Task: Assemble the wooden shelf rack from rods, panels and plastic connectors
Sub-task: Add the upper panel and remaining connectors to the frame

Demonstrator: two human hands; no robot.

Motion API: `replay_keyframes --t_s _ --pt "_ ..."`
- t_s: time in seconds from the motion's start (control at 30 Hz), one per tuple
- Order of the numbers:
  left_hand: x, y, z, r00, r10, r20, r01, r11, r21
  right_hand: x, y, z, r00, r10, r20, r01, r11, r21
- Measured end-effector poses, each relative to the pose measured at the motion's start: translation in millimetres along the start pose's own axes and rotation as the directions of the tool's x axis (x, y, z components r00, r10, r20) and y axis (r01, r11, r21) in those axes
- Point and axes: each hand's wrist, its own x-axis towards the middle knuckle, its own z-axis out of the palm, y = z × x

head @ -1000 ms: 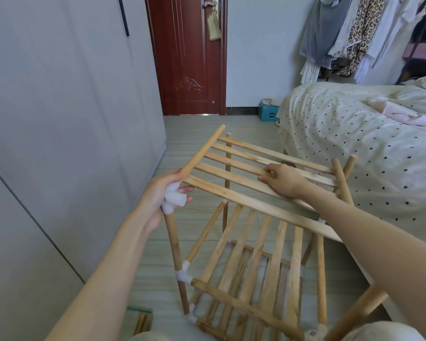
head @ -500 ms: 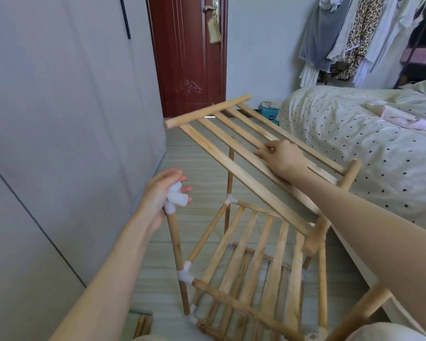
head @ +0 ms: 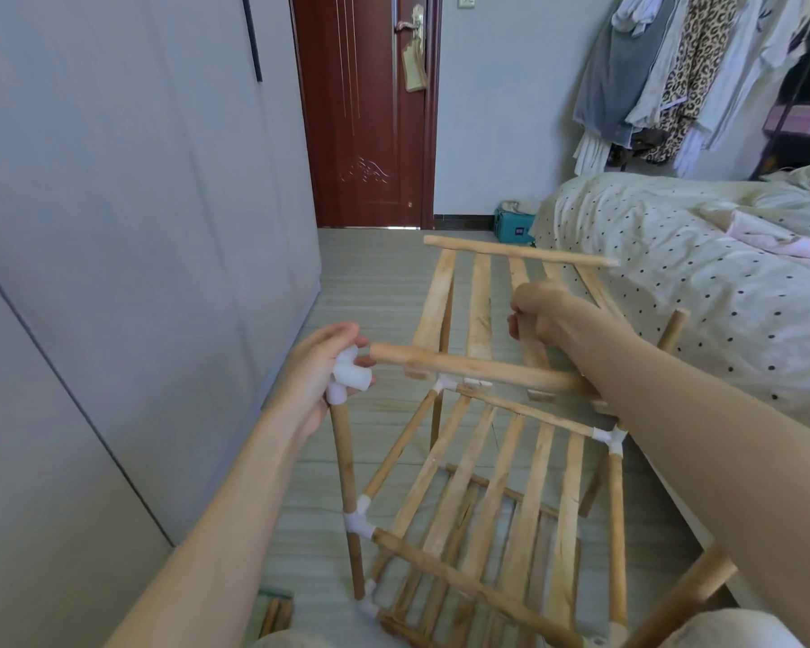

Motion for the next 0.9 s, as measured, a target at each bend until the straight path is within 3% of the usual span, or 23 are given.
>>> replay_keyframes --t_s 0.1,0.27,0.53,0.6,0.77,0.9 --pt "-1 0 1 1.000 -0.004 0.025 0.004 1.000 -0.006 5 5 -7 0.995 0.098 0.005 -0.098 0.990 0.106" --pt "-5 2 4 0.999 0.024 0.039 -0.022 0.999 -0.032 4 8 -6 0.989 0.148 -0.028 -0.140 0.970 0.199" --pt "-2 0 4 0.994 0.093 0.061 -0.091 0.996 -0.025 6 22 1 0.994 0.083 -0.068 -0.061 0.958 0.282" --pt "-1 -1 4 0.993 0.119 0.024 -0.119 0.993 -0.018 6 26 2 0.994 0.083 -0.073 -0.060 0.957 0.283" --pt "2 -3 8 0.957 0.192 -0.218 -0.185 0.981 0.049 4 36 -3 0.991 0.124 -0.039 -0.110 0.961 0.255" --pt "1 -3 9 0.928 0.221 -0.299 -0.198 0.974 0.107 0 43 -7 0.995 0.093 -0.037 -0.081 0.967 0.240"
